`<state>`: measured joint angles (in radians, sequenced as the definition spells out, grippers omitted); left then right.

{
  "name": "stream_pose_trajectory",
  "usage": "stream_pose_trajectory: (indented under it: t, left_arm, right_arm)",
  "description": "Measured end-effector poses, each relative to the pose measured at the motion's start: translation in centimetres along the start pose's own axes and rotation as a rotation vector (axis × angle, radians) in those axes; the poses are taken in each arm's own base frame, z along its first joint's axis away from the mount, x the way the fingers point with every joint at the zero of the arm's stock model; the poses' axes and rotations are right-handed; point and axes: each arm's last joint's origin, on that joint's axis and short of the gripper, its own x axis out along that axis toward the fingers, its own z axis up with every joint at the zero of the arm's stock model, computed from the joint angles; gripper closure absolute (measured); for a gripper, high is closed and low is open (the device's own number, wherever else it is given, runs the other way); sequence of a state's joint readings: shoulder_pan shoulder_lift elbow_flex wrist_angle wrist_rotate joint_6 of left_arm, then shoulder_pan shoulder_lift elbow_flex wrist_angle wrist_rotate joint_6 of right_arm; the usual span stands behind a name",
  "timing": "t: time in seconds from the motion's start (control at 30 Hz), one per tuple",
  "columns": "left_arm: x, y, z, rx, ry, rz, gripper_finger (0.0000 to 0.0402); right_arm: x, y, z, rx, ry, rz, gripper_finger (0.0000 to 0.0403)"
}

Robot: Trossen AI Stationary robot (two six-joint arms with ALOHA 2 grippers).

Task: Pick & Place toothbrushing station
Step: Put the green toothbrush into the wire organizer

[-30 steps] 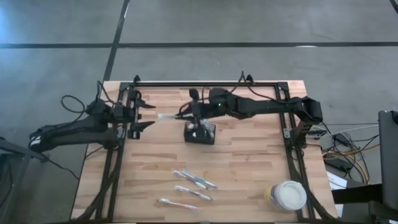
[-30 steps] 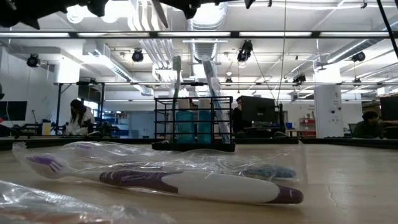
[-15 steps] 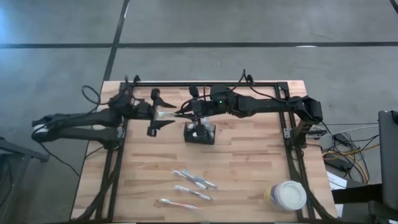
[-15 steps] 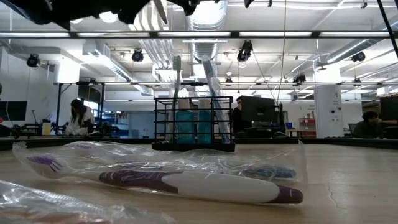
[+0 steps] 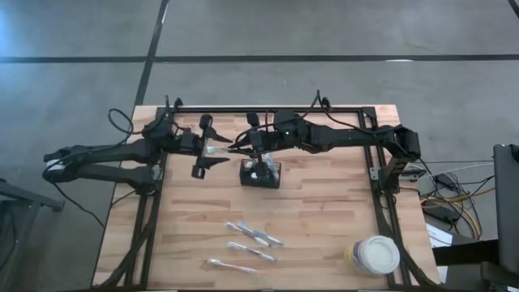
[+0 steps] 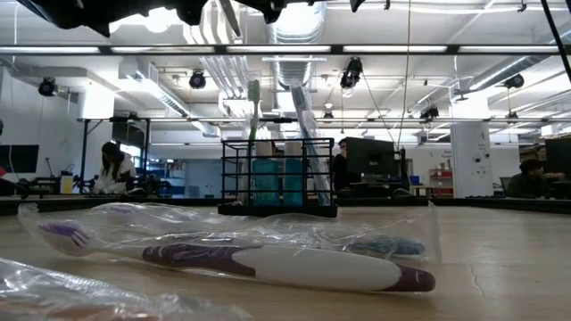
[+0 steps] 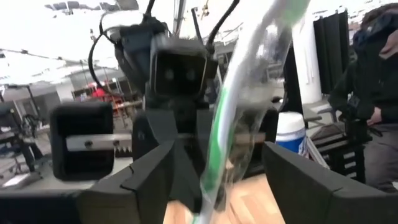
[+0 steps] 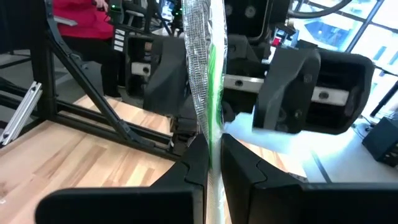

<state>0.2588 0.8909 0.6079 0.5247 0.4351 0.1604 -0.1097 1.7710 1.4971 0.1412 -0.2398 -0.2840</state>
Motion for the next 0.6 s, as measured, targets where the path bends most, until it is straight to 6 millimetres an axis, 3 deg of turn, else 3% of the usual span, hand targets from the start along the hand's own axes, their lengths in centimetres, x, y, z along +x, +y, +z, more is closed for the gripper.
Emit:
stream_pose_trajectory:
  t: [0.23,0.5,0.6]
  left_arm:
    - [0.15,-0.03,0.13,0.01,-0.023,-0.015,0.0233]
    - [0.16,-0.06,0.1,0.067,-0.02,-0.017,0.0369]
    - [0.14,-0.1,-0.11,0.076,0.001,-0.018,0.038]
  right_arm:
    - [0.0,0.0,0.0,-0.007,0.0,0.0,0.038]
    - [0.0,0.03,-0.09,-0.005,0.007,0.003,0.0379]
    - [0.01,0.08,-0.22,0.002,0.018,0.007,0.0373]
